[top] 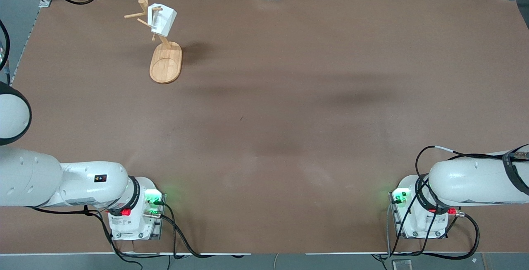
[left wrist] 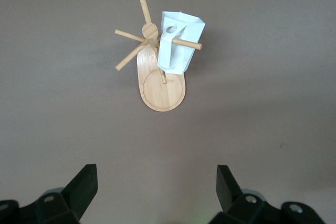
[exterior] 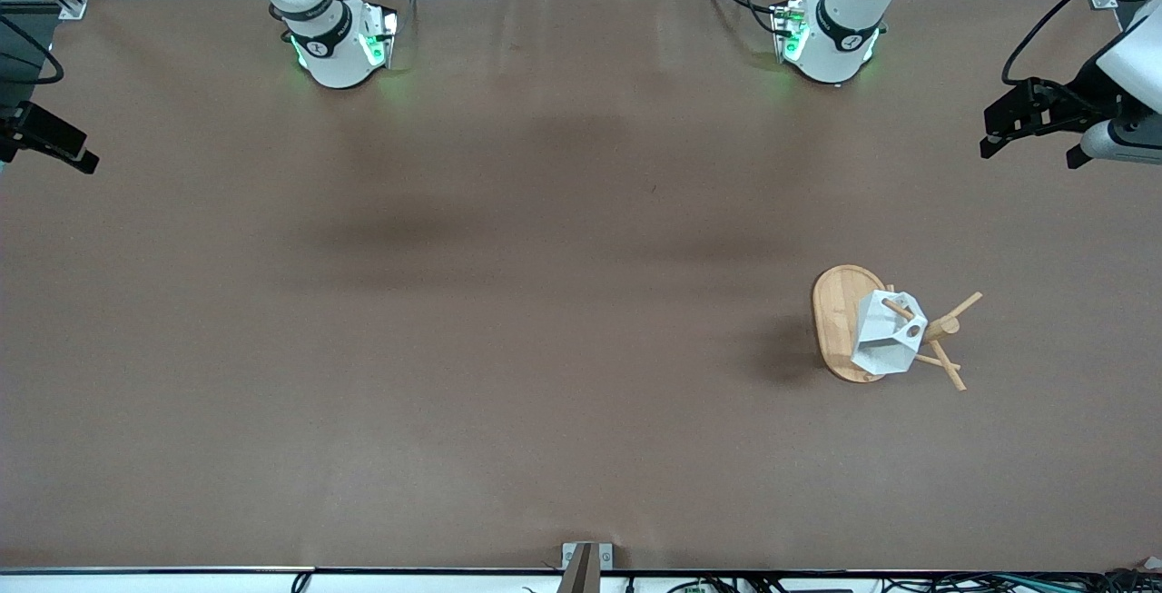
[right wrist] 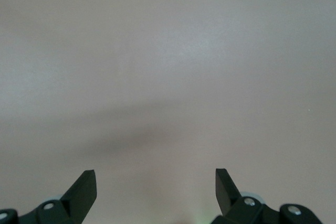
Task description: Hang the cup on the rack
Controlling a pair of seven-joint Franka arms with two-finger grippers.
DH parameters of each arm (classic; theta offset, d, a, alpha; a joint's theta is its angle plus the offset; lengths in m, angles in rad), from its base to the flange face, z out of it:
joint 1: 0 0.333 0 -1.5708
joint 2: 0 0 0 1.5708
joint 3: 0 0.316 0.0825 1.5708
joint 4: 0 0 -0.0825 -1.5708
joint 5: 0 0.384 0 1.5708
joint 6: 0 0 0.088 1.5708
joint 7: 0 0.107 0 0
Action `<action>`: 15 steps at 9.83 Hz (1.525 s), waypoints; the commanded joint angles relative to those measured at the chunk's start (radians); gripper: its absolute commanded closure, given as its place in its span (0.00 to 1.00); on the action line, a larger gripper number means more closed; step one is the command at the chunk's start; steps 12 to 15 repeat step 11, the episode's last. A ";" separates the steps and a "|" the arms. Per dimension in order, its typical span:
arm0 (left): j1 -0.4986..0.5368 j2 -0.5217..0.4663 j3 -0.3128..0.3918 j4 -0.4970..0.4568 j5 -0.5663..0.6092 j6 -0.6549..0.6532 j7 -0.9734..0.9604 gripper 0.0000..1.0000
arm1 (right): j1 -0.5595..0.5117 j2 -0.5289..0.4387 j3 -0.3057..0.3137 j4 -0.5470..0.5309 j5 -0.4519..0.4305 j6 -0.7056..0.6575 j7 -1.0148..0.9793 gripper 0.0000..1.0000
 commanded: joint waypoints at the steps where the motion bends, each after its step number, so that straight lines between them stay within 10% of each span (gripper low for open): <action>1: 0.009 -0.024 -0.019 -0.046 0.022 -0.005 -0.029 0.00 | -0.024 -0.003 0.011 -0.002 0.017 -0.002 0.002 0.00; 15: 0.008 0.022 -0.019 0.014 0.049 -0.011 -0.027 0.00 | -0.032 -0.003 0.011 -0.004 0.018 -0.002 -0.003 0.00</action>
